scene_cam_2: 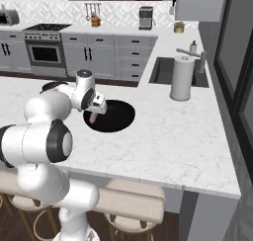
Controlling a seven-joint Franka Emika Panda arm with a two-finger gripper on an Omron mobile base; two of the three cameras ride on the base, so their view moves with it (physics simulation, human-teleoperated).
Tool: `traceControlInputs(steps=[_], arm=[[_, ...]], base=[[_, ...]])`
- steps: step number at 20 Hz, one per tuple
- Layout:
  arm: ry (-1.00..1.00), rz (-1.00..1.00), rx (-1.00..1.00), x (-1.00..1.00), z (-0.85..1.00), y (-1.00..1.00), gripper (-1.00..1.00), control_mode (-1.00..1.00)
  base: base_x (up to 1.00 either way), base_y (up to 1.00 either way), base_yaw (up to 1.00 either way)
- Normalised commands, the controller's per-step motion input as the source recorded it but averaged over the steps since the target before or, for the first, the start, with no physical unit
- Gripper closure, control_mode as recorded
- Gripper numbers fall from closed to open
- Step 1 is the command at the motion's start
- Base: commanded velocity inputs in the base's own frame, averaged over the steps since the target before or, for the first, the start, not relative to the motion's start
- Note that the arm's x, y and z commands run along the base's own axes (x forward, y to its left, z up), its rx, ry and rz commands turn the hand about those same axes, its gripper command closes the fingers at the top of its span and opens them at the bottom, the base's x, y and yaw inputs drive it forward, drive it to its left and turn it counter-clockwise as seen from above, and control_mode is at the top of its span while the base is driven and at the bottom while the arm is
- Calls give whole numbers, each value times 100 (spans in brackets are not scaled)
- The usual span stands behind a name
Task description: Place one bun and one sausage from the bowl on each plate.
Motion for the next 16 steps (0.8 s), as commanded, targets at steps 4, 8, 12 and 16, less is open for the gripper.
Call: traceControlInputs(steps=[4, 8, 12, 16], arm=[[0, 9, 11, 100, -75, 17, -100, -100], [9, 0, 0, 89, -41, 21, -100, -100], [13, 0, 0, 91, -26, 16, -100, -100], [15, 0, -2, 41, -45, 5, -100, -100]], base=[[0, 0, 0], [0, 0, 0], [0, 0, 0], [0, 0, 0]])
